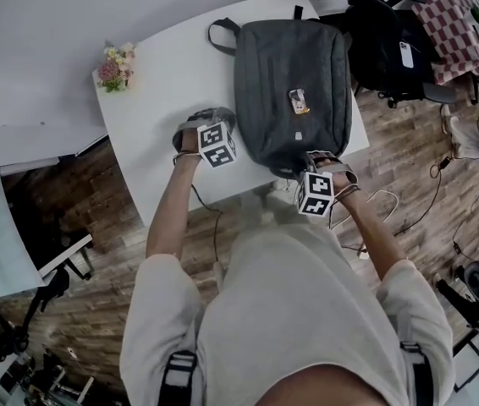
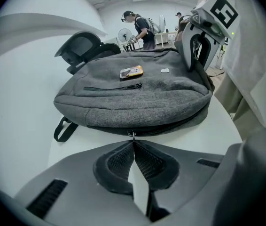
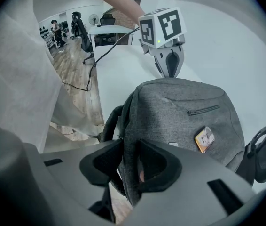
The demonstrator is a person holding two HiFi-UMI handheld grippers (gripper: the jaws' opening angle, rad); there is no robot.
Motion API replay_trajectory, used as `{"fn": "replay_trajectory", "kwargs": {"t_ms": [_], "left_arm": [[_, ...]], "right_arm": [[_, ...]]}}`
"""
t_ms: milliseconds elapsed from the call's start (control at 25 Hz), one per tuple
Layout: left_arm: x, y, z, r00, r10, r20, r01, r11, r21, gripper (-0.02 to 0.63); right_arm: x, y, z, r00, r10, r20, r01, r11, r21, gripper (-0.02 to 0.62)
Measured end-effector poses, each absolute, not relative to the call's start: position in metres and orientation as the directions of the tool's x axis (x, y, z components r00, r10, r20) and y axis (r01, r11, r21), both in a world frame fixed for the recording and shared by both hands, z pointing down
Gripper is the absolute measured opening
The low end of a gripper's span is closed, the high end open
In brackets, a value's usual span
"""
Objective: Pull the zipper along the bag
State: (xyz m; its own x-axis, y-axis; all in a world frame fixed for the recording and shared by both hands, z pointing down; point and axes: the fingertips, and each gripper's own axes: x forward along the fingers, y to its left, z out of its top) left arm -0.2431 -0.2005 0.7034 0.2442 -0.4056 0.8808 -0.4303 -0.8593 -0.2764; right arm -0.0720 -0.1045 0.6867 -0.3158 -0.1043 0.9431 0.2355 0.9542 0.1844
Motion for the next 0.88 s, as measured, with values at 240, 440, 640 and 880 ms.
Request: {"fn": "replay_trajectory", "kwargs": {"t_ms": [240,440,640,880], "left_arm": [[-0.243,-0.192,0.698,0.149,-0.411,0.9,-0.395,-0.859,-0.327,0.031],[-0.232,-0.166,0.699,0.145,-0.383,0.912,-0.359,-0.88,-0.312,0.031],[-0.219,-0.137,0.697,0.155,-0.366,0.917,-0.399,-0.873,-0.281,0.032],[-0.191,-0.103,0.697,0.163,-0.344,0.925,-0.444,-0.863,-0.243,0.032]], "right_arm": [[-0.071,-0.103,0.684,-0.318,-0.121,0.94,0.228,0.953,0.2,0.124],[-0.071,-0.104,0.685,-0.322,-0.128,0.938,0.203,0.958,0.2,0.118],[-0.074,-0.105,0.685,-0.338,-0.142,0.93,0.191,0.958,0.216,0.115],[-0.073,-0.103,0.685,-0.349,-0.143,0.926,0.173,0.961,0.214,0.114]]}}
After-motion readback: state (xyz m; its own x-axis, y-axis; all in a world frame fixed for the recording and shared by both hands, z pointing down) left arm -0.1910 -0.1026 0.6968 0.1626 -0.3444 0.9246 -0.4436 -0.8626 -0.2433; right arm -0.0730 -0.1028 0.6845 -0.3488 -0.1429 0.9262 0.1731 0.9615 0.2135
